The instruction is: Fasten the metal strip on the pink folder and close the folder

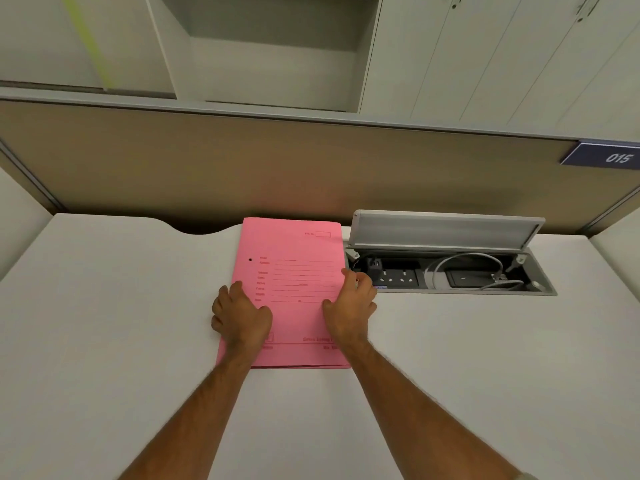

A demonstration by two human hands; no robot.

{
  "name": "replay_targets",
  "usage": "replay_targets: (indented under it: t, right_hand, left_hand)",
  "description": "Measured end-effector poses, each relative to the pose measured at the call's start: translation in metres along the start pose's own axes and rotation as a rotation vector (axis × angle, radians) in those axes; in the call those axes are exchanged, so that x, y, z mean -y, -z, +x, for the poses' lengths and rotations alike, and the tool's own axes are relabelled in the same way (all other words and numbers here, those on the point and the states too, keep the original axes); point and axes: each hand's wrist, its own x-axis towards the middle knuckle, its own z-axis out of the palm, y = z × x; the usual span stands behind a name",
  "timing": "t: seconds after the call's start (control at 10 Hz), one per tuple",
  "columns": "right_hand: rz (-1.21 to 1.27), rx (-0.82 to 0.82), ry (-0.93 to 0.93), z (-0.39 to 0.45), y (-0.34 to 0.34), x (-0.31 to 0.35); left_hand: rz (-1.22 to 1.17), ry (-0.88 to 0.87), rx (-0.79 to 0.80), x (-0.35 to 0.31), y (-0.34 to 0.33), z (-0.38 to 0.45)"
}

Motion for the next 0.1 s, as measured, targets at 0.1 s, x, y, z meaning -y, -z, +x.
replay_targets:
  t: [0.1]
  right_hand:
    - [-0.012,-0.052,0.087,-0.0068,0.0106,0.001]
  left_hand:
    - [0.045,-0.064,-0.066,-0.0073,-0.0015,-0.0136]
